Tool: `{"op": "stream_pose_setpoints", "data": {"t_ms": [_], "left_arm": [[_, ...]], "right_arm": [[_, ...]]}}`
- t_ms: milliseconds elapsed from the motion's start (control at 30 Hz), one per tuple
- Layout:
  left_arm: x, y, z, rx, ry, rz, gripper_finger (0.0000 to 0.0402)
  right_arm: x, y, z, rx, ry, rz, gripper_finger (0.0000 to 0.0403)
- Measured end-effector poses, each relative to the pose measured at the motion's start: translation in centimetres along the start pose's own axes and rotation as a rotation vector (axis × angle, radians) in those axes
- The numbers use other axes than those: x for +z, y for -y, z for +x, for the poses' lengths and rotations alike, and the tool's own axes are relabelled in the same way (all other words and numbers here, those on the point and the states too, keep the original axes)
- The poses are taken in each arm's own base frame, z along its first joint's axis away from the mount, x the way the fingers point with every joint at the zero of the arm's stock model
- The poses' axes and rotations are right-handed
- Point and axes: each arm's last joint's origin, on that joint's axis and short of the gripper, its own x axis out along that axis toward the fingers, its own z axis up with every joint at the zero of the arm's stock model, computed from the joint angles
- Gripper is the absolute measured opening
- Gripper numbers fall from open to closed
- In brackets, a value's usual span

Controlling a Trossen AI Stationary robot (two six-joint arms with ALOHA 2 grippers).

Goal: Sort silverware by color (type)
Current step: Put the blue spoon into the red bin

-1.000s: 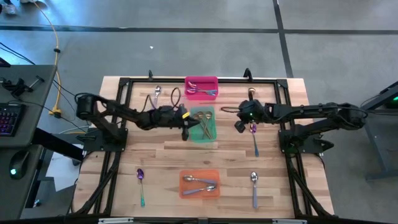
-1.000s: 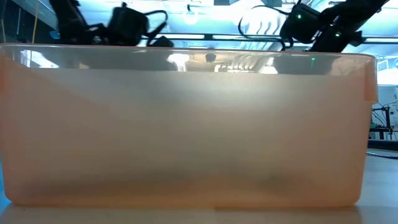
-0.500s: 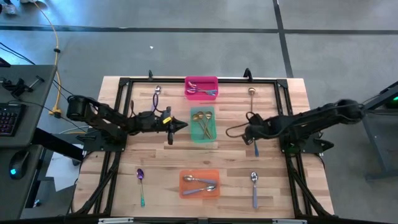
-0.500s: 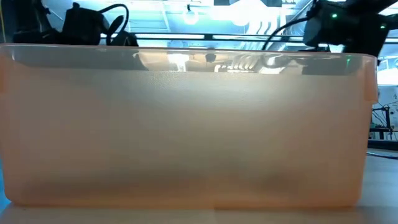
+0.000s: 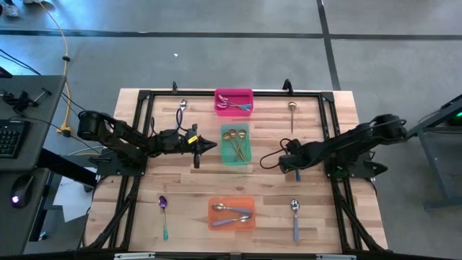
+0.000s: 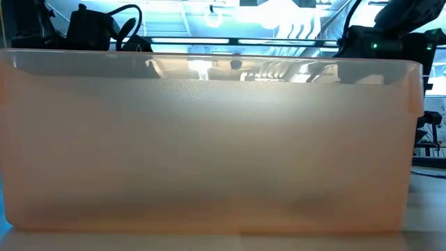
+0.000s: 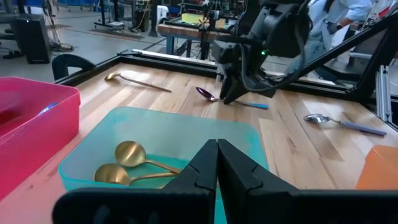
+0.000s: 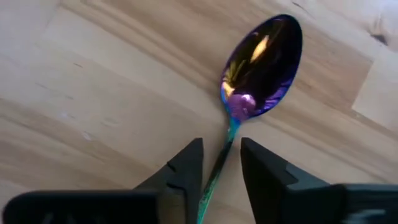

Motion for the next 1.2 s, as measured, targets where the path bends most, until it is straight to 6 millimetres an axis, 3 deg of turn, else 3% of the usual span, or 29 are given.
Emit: {"op": "stream_pose_setpoints", "data": {"t_ms": [333,500,633,833,1033,1200], "left_arm": [[-0.2,-0.2,-0.2,0.005,-0.005,-0.009,0.0],[-1.2,-1.1,-1.4,0.044,-0.03,-0.023,0.0],[-1.6,-1.8,-2.6,0.076,-0.005,-0.027,0.0],[-2.1,-2.5,-4.1,0.112,0.02,-0.038,0.0],[-2.0,-2.6,-4.6,0.116,0.058,-0.058,0.0],[-2.0,-2.6,-4.6,0.116,0.058,-0.065,0.0]], "right_arm": [[0.1,-0.6,0.4,0.028,0.009,-0.089,0.0009],[0.8,-1.4,-0.2,0.069,0.029,-0.156,0.0007],[2.7,-2.3,-1.2,0.117,0.086,-0.208,0.0002],[7.3,-3.8,-3.9,0.19,0.209,-0.303,0.0001],[13.7,-4.7,-7.7,0.228,0.408,-0.415,0.0],[19.2,-5.8,-8.6,0.177,0.484,-0.547,0.0]]}}
